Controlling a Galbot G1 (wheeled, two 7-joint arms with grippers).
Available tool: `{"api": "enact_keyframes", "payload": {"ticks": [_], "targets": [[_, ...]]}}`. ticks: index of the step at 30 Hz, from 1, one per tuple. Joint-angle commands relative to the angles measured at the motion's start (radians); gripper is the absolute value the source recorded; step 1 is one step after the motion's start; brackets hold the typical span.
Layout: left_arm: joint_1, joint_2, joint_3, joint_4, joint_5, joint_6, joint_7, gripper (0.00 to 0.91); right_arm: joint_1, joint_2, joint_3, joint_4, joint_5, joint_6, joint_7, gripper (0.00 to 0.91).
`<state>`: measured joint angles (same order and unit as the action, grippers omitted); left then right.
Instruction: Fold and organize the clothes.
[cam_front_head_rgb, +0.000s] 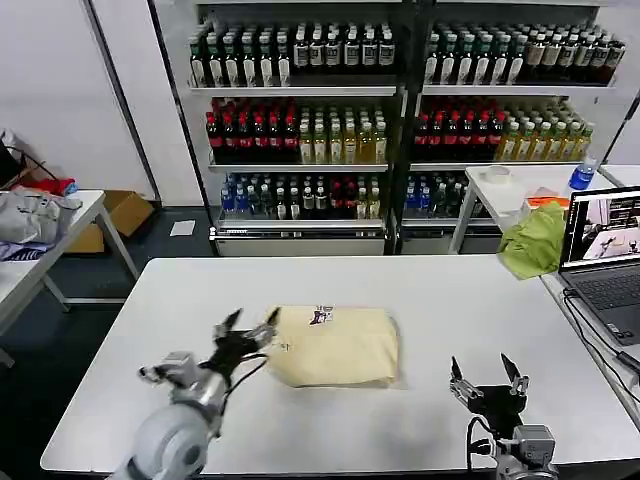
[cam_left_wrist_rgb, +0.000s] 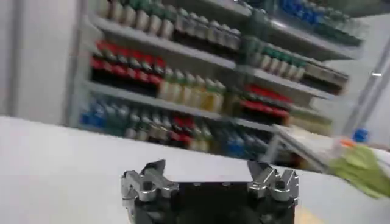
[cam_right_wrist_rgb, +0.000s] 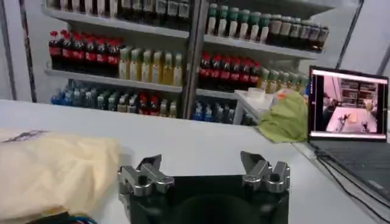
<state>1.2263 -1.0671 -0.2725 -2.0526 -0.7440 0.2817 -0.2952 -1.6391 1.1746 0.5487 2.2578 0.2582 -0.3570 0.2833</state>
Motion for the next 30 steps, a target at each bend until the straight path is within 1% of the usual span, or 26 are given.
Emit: {"api": "enact_keyframes", "payload": {"ticks": [1,4,7,11,13,14,15,17,18,19,21,22,26,30], "targets": [[0.318,0.032,-0.281,-0.145,0.313,-0.155,0.034,0.907,0.034,-0.004,-0.022,-0.013,-0.009,0.055,0.005,0.907],[0.321,0.031,-0.273,-0.154,0.316,-0.146,0.043,0.907,0.035,-0.006,-0.025,-0.012,-0.009,0.057,0.006,0.907],[0.319,0.028,-0.259,-0.158,0.31,-0.114,0.046,0.907,0.031,-0.007,-0.024,-0.006,-0.007,0.053,0.003,0.907],[0.316,0.015,-0.246,-0.164,0.298,-0.091,0.052,0.907,0.059,-0.015,-0.041,-0.009,0.004,0.032,-0.006,0.907],[0.316,0.012,-0.243,-0.164,0.298,-0.088,0.056,0.907,0.121,-0.015,-0.06,-0.042,0.045,-0.016,-0.006,0.907],[0.315,0.01,-0.241,-0.163,0.298,-0.087,0.057,0.907,0.169,-0.012,-0.082,-0.082,0.088,-0.049,0.007,0.907],[0.315,0.01,-0.241,-0.162,0.298,-0.087,0.057,0.907,0.196,-0.011,-0.089,-0.103,0.109,-0.058,0.009,0.907],[0.319,0.009,-0.242,-0.165,0.295,-0.086,0.058,0.907,0.284,-0.005,-0.115,-0.15,0.245,-0.115,0.012,0.907],[0.321,0.009,-0.243,-0.167,0.294,-0.086,0.059,0.907,0.319,-0.001,-0.123,-0.164,0.298,-0.138,0.02,0.907],[0.325,0.009,-0.244,-0.169,0.294,-0.086,0.06,0.907,0.377,0.007,-0.139,-0.203,0.369,-0.175,0.032,0.907],[0.328,0.008,-0.247,-0.172,0.293,-0.087,0.061,0.907,0.434,0.018,-0.171,-0.27,0.436,-0.202,0.041,0.907],[0.335,0.006,-0.248,-0.176,0.292,-0.088,0.061,0.907,0.481,0.028,-0.193,-0.318,0.499,-0.221,0.053,0.907],[0.35,-0.001,-0.253,-0.188,0.293,-0.087,0.062,0.907,0.582,0.073,-0.242,-0.419,0.636,-0.224,0.075,0.907],[0.361,-0.002,-0.261,-0.194,0.293,-0.086,0.063,0.907,0.643,0.104,-0.278,-0.493,0.696,-0.224,0.08,0.907]]}}
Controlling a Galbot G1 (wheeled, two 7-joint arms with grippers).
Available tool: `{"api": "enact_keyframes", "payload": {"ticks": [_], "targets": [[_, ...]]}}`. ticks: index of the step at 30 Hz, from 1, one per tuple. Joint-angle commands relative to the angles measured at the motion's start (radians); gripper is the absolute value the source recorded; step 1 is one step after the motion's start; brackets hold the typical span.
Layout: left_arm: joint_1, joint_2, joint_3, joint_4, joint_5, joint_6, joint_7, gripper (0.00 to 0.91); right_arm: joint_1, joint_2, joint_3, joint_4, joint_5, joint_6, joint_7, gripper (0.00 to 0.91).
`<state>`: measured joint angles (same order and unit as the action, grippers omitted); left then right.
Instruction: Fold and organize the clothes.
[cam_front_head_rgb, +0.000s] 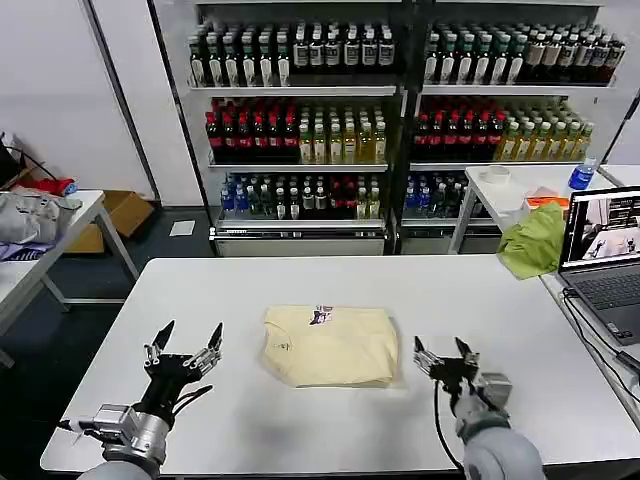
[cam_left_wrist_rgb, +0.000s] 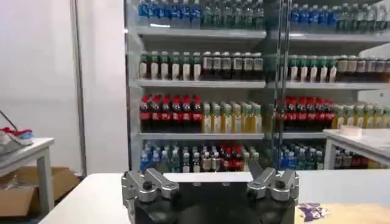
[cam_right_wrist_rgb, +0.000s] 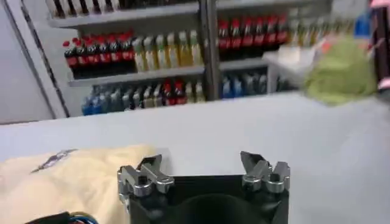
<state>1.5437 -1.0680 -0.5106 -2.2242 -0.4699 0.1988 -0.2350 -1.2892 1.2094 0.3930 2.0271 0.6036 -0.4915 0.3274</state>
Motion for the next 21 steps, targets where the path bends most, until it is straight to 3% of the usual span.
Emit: {"api": "enact_keyframes", "payload": {"ticks": [1,15,16,17,18,19,20,21], "targets": [[0.045,-0.001,-0.024,-0.023,0.019,-0.003,0.003,0.907,0.307,0.076,-0.131,-0.284,0.359,-0.09,0.036,0.907],[0.034,-0.006,-0.018,-0.012,0.018,0.005,0.006,0.907,0.361,0.093,-0.177,-0.349,0.432,-0.091,0.048,0.907],[0.033,-0.005,-0.018,-0.011,0.017,0.005,0.006,0.907,0.361,0.092,-0.177,-0.349,0.434,-0.09,0.049,0.877],[0.032,-0.004,-0.018,-0.011,0.016,0.005,0.006,0.907,0.362,0.092,-0.177,-0.351,0.437,-0.09,0.049,0.645],[0.031,-0.003,-0.019,-0.01,0.014,0.006,0.006,0.907,0.362,0.092,-0.177,-0.352,0.439,-0.09,0.05,0.524],[0.031,-0.002,-0.019,-0.01,0.013,0.005,0.005,0.907,0.362,0.092,-0.177,-0.353,0.441,-0.09,0.05,0.212],[0.03,-0.002,-0.019,-0.009,0.013,0.006,0.006,0.907,0.361,0.091,-0.177,-0.354,0.442,-0.089,0.05,0.02],[0.03,-0.002,-0.02,-0.009,0.012,0.006,0.006,0.907,0.361,0.091,-0.177,-0.354,0.444,-0.089,0.05,0.0]]}}
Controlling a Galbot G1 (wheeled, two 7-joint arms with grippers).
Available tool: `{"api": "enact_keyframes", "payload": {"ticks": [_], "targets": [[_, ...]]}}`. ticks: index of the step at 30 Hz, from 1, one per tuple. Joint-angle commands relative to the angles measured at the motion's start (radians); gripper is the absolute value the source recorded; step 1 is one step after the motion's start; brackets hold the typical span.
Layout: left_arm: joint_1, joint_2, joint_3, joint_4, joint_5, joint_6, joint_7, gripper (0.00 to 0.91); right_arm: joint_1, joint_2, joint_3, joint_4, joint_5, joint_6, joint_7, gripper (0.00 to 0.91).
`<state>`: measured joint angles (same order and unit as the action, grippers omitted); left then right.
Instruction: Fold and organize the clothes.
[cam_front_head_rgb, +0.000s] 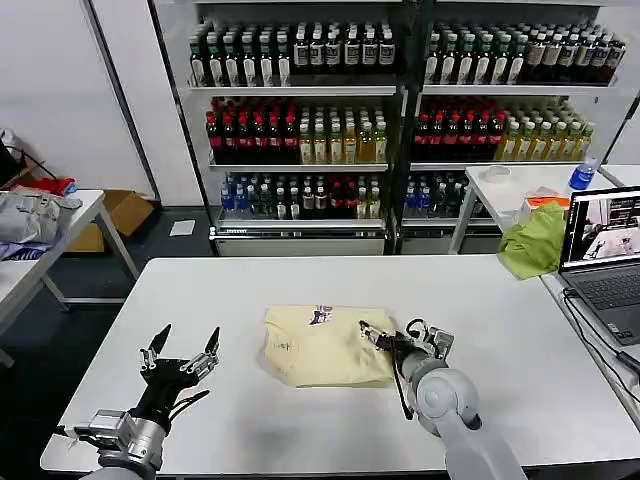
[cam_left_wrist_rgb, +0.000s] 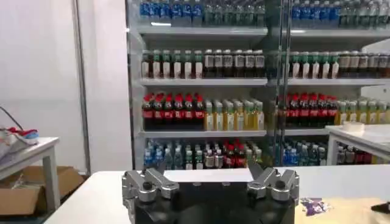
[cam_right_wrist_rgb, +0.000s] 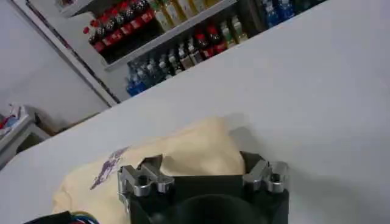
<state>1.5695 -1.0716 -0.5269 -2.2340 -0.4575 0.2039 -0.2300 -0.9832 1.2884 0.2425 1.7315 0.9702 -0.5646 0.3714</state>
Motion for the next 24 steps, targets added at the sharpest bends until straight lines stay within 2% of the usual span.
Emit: {"api": "enact_keyframes", "payload": {"ticks": [1,17,24], "targets": [[0.004,0.002,-0.003,0.001,-0.002,0.001,0.001,0.907,0.054,0.012,-0.026,-0.059,0.078,-0.016,0.006,0.0],[-0.009,0.005,0.005,0.013,-0.013,0.003,0.001,0.907,0.055,0.003,0.001,-0.083,0.08,-0.014,0.01,0.0],[-0.009,0.007,0.011,0.014,-0.017,0.006,0.002,0.907,0.056,-0.044,0.03,-0.081,0.085,-0.013,-0.001,0.0]]}}
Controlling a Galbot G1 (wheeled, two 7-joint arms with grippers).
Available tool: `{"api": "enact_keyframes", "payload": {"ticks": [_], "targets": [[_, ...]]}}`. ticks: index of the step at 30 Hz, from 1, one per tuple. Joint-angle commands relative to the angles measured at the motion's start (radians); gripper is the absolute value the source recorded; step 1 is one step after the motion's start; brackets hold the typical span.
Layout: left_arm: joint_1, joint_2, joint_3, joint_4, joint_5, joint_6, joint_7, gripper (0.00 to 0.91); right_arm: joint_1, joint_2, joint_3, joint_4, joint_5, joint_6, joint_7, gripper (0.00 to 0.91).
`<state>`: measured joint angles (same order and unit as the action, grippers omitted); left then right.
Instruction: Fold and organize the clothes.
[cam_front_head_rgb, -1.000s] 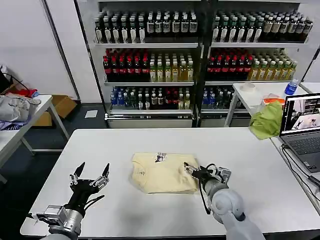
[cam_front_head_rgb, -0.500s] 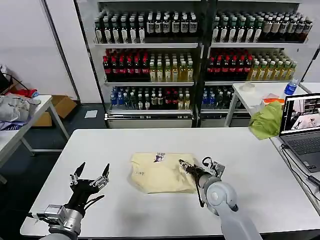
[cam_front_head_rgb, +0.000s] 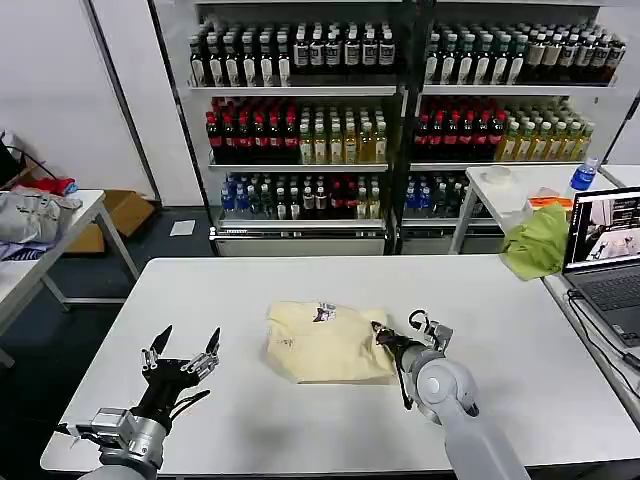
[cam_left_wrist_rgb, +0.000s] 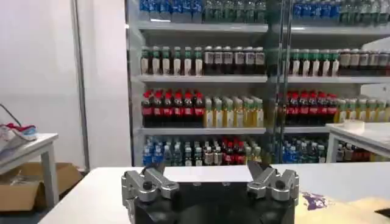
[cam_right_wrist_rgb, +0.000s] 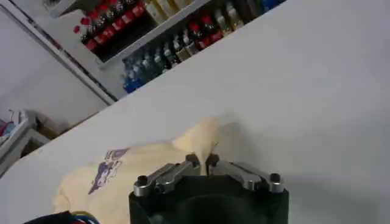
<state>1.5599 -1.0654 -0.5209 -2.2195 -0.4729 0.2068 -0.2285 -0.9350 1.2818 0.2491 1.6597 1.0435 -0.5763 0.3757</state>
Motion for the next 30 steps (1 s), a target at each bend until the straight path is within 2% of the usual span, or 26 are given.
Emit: {"api": "enact_keyframes", "payload": {"ticks": [1,12,13,14,21,23,25,26,30], "targets": [[0.001,0.001,0.007,-0.001,-0.003,0.005,0.001,0.907,0.008,-0.048,0.028,-0.009,0.014,-0.002,-0.007,0.0],[0.007,-0.006,0.024,-0.009,-0.004,0.015,0.005,0.907,0.033,-0.088,0.046,-0.013,0.013,-0.003,-0.023,0.0],[0.01,-0.007,0.028,-0.013,-0.004,0.016,0.006,0.907,0.033,-0.088,0.042,-0.012,0.008,-0.004,-0.026,0.655],[0.013,-0.008,0.032,-0.016,-0.003,0.017,0.008,0.907,0.032,-0.087,0.039,-0.01,-0.003,-0.004,-0.035,0.907],[0.025,-0.013,0.05,-0.024,0.008,0.014,0.015,0.907,0.027,-0.082,0.038,0.004,-0.099,-0.001,-0.058,0.907],[0.028,-0.009,0.059,-0.023,0.016,0.009,0.016,0.907,0.008,-0.097,0.04,0.04,-0.224,0.032,-0.064,0.907],[0.032,-0.008,0.068,-0.023,0.027,0.002,0.017,0.907,-0.009,-0.106,0.041,0.057,-0.27,0.056,-0.068,0.907],[0.032,-0.008,0.072,-0.022,0.032,-0.003,0.017,0.907,-0.045,-0.128,0.047,0.103,-0.353,0.091,-0.077,0.907],[0.018,-0.022,0.092,0.008,0.054,-0.043,0.005,0.907,-0.129,-0.174,0.073,0.185,-0.464,0.143,-0.079,0.907]]}}
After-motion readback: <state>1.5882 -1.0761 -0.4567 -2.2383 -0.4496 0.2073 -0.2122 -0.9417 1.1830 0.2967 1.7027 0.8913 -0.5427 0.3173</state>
